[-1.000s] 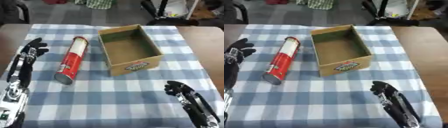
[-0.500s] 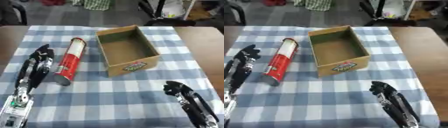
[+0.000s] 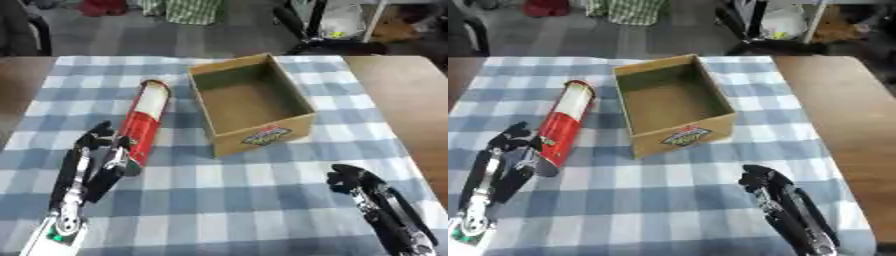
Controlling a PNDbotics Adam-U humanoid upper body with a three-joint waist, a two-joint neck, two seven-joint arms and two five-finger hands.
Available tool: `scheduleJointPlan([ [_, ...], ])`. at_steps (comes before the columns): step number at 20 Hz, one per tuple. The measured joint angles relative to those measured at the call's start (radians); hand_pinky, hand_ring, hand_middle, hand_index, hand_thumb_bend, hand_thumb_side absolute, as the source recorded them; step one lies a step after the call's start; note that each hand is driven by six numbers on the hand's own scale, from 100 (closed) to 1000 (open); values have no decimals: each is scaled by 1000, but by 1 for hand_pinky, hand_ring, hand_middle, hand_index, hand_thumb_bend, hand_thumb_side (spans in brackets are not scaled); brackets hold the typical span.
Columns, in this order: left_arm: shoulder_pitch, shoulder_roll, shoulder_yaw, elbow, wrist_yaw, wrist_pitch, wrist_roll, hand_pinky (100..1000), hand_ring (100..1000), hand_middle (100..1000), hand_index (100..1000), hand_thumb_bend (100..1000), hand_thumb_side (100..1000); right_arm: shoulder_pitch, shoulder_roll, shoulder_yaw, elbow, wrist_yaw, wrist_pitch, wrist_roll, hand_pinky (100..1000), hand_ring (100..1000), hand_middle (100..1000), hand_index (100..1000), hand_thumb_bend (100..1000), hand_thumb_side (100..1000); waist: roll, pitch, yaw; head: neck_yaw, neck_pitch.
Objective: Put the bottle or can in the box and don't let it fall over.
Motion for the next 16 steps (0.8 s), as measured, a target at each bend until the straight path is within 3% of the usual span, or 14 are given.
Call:
scheduleJointPlan([
  [7, -17, -14, -17, 57, -4, -5, 22, 871, 759, 765, 937, 278, 812, 0, 0, 0, 1, 0, 0, 0, 791, 852, 621, 803, 100, 708, 0, 0, 0, 0, -1],
  [16, -64, -44, -43, 132, -3, -26, -38, 858, 745, 751, 920, 278, 712, 0, 0, 0, 1, 0, 2, 2, 790, 851, 620, 803, 100, 708, 0, 0, 0, -2, -3],
])
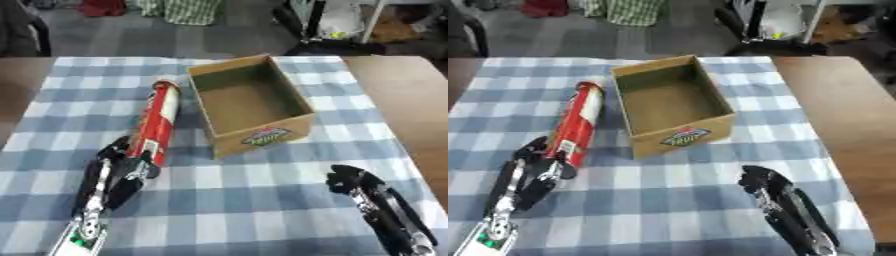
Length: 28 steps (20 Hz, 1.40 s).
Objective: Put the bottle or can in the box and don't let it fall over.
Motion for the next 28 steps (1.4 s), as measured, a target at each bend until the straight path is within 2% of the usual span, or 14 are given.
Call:
scheduleJointPlan([
  [7, -34, -8, -10, 11, -40, -7, -28, 848, 740, 747, 916, 212, 621, 0, 0, 0, 3, 0, 0, 1, 790, 851, 620, 802, 100, 709, 0, 0, 0, -4, -1],
  [12, -55, -8, -26, 3, -101, -16, -52, 818, 710, 717, 905, 100, 478, 0, 0, 0, 5, 0, 1, 2, 789, 850, 619, 802, 100, 710, 0, 0, 0, -4, -2],
  [14, -60, -8, -32, -2, -121, -23, -69, 819, 714, 721, 908, 100, 486, 0, 1, 0, 6, 0, 2, 2, 789, 850, 618, 802, 100, 710, 0, 0, 0, -4, -4],
  [15, -60, -8, -33, -3, -132, -26, -80, 828, 726, 731, 913, 187, 542, 0, 1, 1, 6, -1, 2, 2, 789, 850, 618, 802, 100, 710, 0, 0, 0, -4, -4],
  [17, -60, -8, -38, -4, -152, -36, -117, 844, 742, 744, 920, 265, 589, 0, 1, 1, 6, -1, 2, 3, 789, 850, 618, 802, 100, 710, 0, 0, 0, -4, -4],
  [18, -60, -8, -42, -2, -163, -42, -141, 859, 759, 764, 930, 344, 625, 0, 1, 1, 6, -1, 3, 3, 789, 850, 618, 802, 100, 710, 0, 0, -1, -4, -4],
  [20, -54, -8, -50, 2, -188, -55, -192, 870, 771, 776, 934, 448, 670, 0, 1, 1, 7, -2, 3, 3, 789, 850, 618, 801, 100, 710, 0, 0, -1, -4, -4],
  [22, -52, -8, -53, 2, -215, -72, -234, 876, 779, 785, 939, 496, 687, 0, 1, 1, 8, -4, 3, 4, 789, 850, 618, 801, 100, 710, 0, 0, -1, -5, -4],
  [25, -52, -7, -54, -3, -249, -96, -275, 874, 777, 783, 938, 480, 677, 0, 1, 4, 10, -4, 4, 4, 789, 850, 618, 801, 100, 710, 0, 0, -1, -7, -4],
  [28, -53, -7, -54, -9, -272, -107, -292, 837, 748, 759, 919, 379, 626, 0, 2, 6, 11, -4, 4, 4, 789, 850, 618, 801, 100, 710, 0, 0, -1, -7, -5],
])
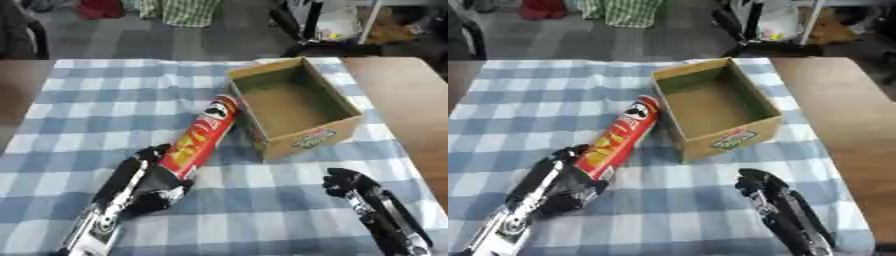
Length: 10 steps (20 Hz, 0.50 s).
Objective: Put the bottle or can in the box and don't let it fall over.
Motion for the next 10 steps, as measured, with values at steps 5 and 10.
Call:
scheduleJointPlan([
  [5, -3, 0, 0, -6, -3, -1, 16, 745, 626, 632, 826, 100, 474, 0, 0, 0, 0, 0, 0, 0, 789, 850, 618, 800, 100, 709, 0, 0, 0, 0, 0],
  [10, -5, 0, 0, -5, 48, 12, 106, 655, 518, 503, 726, 100, 408, 0, 0, 0, 0, 0, 0, 0, 789, 850, 618, 800, 100, 708, 0, 0, 1, 0, 0],
])
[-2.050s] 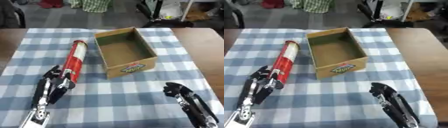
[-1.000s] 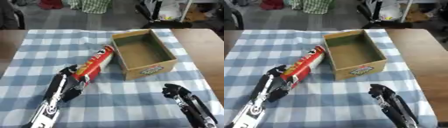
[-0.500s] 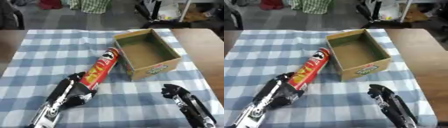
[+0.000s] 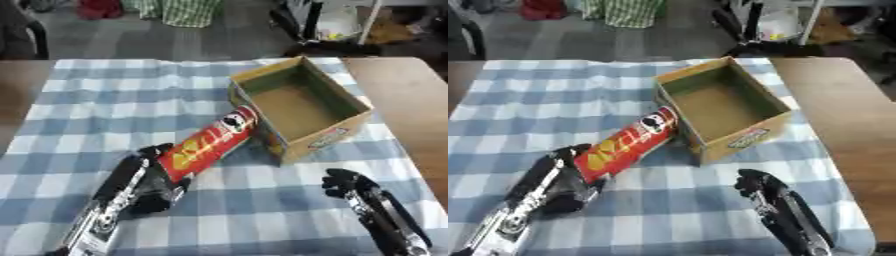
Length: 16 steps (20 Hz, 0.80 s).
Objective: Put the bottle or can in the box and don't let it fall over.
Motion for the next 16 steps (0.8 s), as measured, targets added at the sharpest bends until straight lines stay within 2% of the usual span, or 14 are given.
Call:
scheduleJointPlan([
  [7, -5, 2, 26, -17, 94, -2, 145, 595, 472, 454, 676, 100, 432, 0, 0, 0, 0, 0, 0, 0, 789, 849, 617, 800, 100, 706, 0, 0, 5, 0, 0],
  [16, -48, 53, 99, -127, 204, 9, 245, 545, 446, 423, 639, 100, 495, 4, 0, 0, 0, 0, 1, -1, 789, 849, 617, 799, 100, 706, 0, 0, 10, -9, 0],
])
